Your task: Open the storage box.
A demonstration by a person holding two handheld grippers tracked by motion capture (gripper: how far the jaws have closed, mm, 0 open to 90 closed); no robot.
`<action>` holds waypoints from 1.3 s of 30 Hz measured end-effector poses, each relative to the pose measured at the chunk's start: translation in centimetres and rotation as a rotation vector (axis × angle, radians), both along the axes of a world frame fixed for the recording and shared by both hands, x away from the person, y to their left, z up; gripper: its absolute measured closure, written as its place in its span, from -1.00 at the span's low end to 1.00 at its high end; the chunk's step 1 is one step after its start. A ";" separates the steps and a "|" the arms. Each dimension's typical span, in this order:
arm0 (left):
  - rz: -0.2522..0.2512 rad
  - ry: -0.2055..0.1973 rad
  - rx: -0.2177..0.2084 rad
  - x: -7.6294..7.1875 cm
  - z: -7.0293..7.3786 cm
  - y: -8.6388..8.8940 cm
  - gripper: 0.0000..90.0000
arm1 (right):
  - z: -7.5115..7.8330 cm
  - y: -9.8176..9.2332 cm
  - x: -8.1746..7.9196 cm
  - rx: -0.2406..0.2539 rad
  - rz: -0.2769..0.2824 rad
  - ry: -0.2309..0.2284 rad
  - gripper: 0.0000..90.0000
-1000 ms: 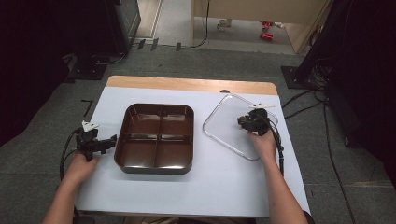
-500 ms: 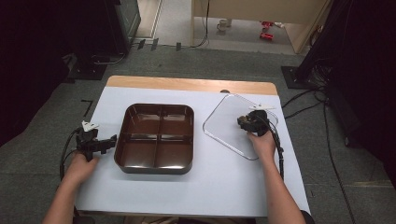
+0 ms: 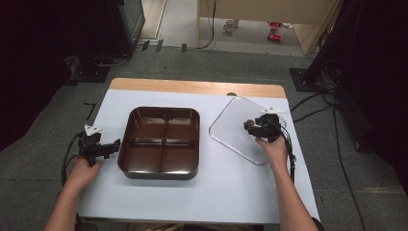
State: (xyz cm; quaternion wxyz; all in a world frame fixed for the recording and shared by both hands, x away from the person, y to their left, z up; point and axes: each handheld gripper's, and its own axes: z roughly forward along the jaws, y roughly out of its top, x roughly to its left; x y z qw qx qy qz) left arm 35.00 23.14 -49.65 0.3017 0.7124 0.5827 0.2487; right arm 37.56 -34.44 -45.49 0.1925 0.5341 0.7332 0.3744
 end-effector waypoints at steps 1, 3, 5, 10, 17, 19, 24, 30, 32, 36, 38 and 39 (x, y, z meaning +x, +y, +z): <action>0.000 0.000 0.000 0.0 0.0 0.0 -0.73 | 0.2 0.0 -0.2 0.005 0.001 -0.002 -0.07; 0.000 0.000 0.000 0.0 0.0 0.0 -0.73 | 0.4 0.1 -0.5 0.013 0.006 -0.008 -0.07; 0.000 0.000 0.000 0.0 0.0 0.0 -0.73 | 0.7 0.2 -1.0 0.009 0.011 -0.006 -0.07; 0.000 0.001 0.000 0.0 0.0 0.0 -0.73 | 1.1 0.8 -2.0 0.002 0.045 -0.020 -0.08; 0.000 0.001 0.000 0.0 0.0 0.0 -0.73 | 1.4 2.5 -3.5 0.000 0.098 -0.028 -0.11; 0.000 0.001 0.000 0.0 0.0 0.0 -0.73 | 1.4 2.9 -3.9 0.002 0.113 -0.030 -0.11; 0.000 0.000 0.000 0.0 0.0 0.0 -0.73 | 1.6 4.2 -5.1 0.012 0.149 -0.041 -0.11; 0.000 0.000 0.000 0.0 0.0 0.0 -0.73 | 1.3 5.5 -6.5 0.025 0.188 -0.054 -0.12; 0.000 0.001 0.000 0.0 0.0 0.0 -0.73 | 0.9 6.1 -6.9 0.026 0.207 -0.058 -0.13; 0.000 0.000 0.000 0.0 0.0 0.0 -0.73 | -0.2 7.5 -7.2 0.020 0.232 -0.030 -0.15; 0.000 0.000 0.000 0.0 0.0 0.0 -0.73 | -0.5 8.0 -7.2 0.011 0.241 -0.028 -0.15; 0.000 0.000 0.000 0.0 0.0 0.0 -0.73 | -0.7 8.4 -7.3 0.012 0.248 -0.027 -0.15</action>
